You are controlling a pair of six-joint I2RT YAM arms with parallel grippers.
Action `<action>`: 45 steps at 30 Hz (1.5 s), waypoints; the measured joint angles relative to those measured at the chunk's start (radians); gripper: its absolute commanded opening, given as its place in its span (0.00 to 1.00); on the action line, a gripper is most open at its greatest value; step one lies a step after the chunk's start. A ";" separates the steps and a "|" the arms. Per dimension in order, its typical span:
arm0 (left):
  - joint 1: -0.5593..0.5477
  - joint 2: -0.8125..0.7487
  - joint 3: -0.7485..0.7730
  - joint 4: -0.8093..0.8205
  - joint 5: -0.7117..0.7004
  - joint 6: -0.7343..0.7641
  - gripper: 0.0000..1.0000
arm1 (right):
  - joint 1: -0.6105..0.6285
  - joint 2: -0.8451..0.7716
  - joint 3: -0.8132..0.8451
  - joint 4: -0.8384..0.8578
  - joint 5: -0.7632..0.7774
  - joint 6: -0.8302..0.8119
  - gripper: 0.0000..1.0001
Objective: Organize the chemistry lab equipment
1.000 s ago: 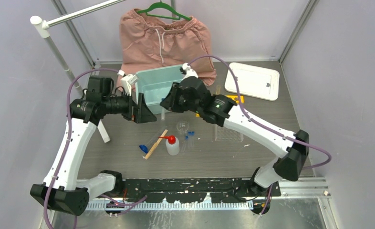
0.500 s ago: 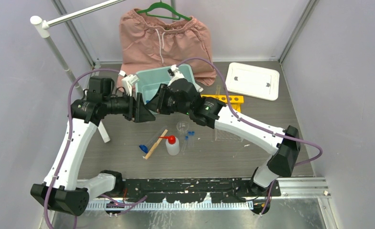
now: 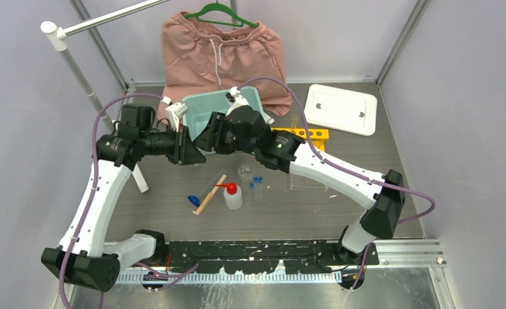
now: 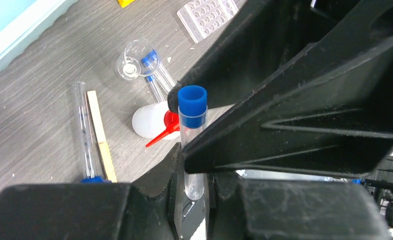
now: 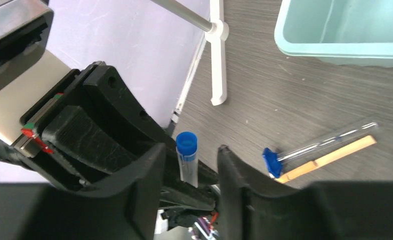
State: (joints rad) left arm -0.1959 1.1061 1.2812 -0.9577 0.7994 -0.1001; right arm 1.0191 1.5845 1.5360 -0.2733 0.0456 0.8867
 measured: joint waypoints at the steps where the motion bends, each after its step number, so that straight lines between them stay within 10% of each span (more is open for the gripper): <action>1: -0.001 -0.001 0.000 -0.004 0.004 0.014 0.06 | -0.001 0.001 0.006 -0.015 -0.003 -0.004 0.57; 19: -0.010 -0.095 0.004 -0.154 0.012 0.371 0.04 | -0.095 0.125 0.302 -0.346 -0.409 -0.107 0.53; 45: -0.014 -0.094 0.004 -0.170 -0.006 0.423 0.05 | -0.085 0.210 0.392 -0.421 -0.519 -0.126 0.22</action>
State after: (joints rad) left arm -0.2104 1.0119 1.2854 -1.1275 0.7933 0.3225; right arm 0.9340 1.7943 1.9278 -0.6941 -0.4732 0.7605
